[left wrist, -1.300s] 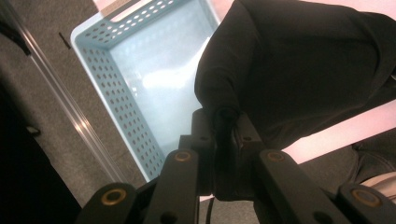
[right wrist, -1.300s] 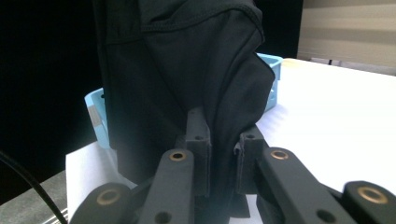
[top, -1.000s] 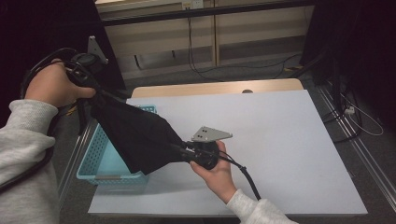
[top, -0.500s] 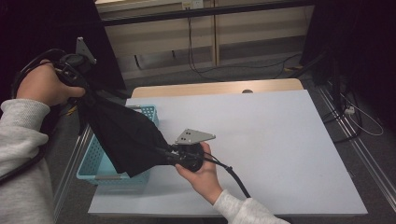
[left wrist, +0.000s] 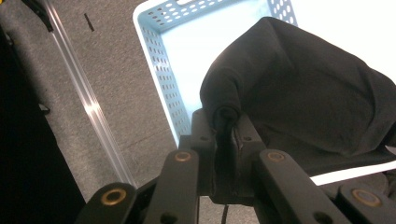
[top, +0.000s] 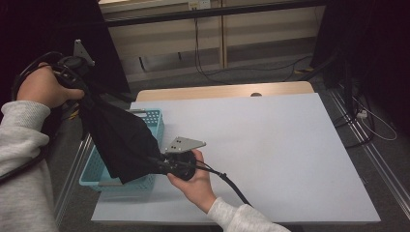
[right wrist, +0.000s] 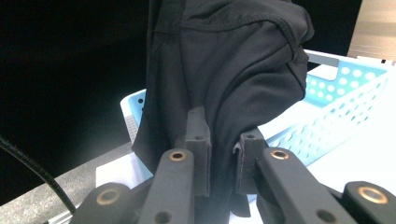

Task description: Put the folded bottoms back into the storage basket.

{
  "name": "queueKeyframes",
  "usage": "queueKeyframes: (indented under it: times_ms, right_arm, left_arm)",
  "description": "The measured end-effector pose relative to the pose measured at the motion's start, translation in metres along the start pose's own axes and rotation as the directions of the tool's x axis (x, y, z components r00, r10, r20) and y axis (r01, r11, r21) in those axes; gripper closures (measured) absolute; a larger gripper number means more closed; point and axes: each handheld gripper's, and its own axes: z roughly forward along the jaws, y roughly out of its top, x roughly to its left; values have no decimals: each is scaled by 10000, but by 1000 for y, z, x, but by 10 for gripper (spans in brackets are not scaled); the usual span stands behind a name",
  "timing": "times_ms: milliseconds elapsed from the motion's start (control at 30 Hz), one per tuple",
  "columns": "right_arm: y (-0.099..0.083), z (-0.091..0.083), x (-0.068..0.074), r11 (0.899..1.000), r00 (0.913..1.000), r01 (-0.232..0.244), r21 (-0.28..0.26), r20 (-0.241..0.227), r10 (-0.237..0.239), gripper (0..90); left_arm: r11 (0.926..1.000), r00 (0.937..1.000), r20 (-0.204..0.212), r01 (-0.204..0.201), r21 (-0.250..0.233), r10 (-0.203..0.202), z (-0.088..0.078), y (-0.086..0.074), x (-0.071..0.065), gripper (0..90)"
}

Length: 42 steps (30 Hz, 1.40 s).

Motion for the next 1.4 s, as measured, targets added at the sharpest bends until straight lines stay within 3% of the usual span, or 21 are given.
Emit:
queueKeyframes:
  times_ms: [467,967,1400]
  right_arm:
    - [-1,14,3,10000,9999,-59,35,-140,59,801]
    - [-4,33,11,9997,9995,-73,213,-294,79,799]
    - [-7,40,14,9995,9995,-83,303,-289,91,799]
  left_arm:
    - [10000,9999,-148,-25,-40,25,4,2,6,827]
    - [9999,10000,-29,55,-98,-56,20,5,22,827]
    - [9996,9999,58,128,-233,-126,25,4,26,827]
